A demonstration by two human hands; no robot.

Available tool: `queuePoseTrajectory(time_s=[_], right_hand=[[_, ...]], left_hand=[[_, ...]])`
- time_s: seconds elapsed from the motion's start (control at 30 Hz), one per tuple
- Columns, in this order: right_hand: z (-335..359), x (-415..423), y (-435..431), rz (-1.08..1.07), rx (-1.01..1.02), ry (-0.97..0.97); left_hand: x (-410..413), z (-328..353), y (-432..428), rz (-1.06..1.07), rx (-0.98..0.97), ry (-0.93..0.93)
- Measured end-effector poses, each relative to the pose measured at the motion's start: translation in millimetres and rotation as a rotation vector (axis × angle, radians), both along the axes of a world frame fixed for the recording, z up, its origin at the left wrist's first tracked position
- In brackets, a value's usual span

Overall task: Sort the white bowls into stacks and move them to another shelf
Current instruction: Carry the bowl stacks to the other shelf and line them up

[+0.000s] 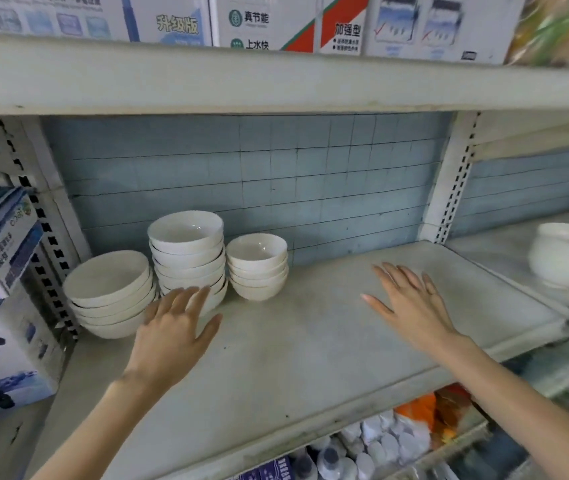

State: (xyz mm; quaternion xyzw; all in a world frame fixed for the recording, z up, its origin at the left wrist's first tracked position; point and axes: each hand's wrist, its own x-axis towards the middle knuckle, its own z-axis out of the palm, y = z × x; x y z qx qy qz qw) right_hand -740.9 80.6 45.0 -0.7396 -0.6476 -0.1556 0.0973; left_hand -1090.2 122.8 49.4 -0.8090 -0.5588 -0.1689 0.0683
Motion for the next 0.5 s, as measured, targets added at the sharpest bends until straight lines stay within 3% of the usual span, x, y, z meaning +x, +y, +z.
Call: queuePoseTrajectory(time_s=[0.33, 0.5], right_hand=[[-16.3, 75.9, -114.9, -0.317, -0.063, -0.015], [-16.2, 123.2, -153.9, -0.361, -0.029, 0.031]], left_hand=[[39.3, -0.3, -21.9, -0.065, -0.030, 0.053], [76.2, 0.2, -37.0, -0.059, -0.064, 0.089]])
